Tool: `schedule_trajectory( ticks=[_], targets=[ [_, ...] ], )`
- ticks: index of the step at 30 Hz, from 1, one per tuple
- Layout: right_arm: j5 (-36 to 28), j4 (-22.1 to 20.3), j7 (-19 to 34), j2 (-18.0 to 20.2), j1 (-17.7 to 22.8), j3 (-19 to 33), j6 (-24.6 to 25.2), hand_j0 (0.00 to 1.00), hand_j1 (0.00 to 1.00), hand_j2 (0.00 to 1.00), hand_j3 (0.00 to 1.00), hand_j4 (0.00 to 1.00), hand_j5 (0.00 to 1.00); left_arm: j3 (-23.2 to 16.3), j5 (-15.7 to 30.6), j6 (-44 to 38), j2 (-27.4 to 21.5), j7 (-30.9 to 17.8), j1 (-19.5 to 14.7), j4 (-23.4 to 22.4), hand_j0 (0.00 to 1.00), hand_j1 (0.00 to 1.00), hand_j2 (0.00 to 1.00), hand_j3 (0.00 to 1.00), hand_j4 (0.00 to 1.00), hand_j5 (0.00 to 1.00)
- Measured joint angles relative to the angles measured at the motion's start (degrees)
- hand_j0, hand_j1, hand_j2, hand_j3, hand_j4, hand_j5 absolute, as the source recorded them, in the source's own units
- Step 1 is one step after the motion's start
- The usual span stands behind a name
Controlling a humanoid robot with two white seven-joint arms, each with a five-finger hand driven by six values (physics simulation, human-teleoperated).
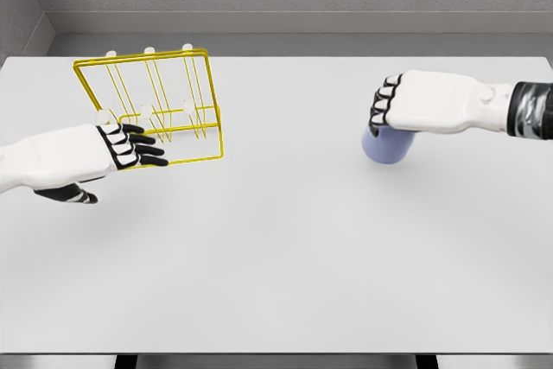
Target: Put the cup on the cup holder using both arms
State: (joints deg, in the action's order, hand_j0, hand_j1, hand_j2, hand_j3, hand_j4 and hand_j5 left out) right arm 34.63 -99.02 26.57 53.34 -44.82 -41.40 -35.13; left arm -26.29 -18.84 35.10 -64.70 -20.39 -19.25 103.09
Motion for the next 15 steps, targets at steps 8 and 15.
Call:
schedule_trajectory(
  ticks=[8, 15],
  targets=[
    [0.0, -2.0, 0.0, -0.7, -0.1, -0.7, 0.0, 0.54, 0.54, 0.54, 0.54, 0.54, 0.54, -0.1, -1.0, 0.0, 0.0, -0.3, -0.9, 0.0, 1.0, 1.0, 1.0, 1.0, 1.0, 1.0],
    [0.0, -2.1, -0.1, -2.2, -0.8, -2.8, 0.0, 0.54, 0.54, 0.54, 0.54, 0.54, 0.54, -0.1, -1.7, 0.0, 0.9, -0.4, -1.2, -0.1, 1.0, 1.0, 1.0, 1.0, 1.0, 1.0]
  ],
)
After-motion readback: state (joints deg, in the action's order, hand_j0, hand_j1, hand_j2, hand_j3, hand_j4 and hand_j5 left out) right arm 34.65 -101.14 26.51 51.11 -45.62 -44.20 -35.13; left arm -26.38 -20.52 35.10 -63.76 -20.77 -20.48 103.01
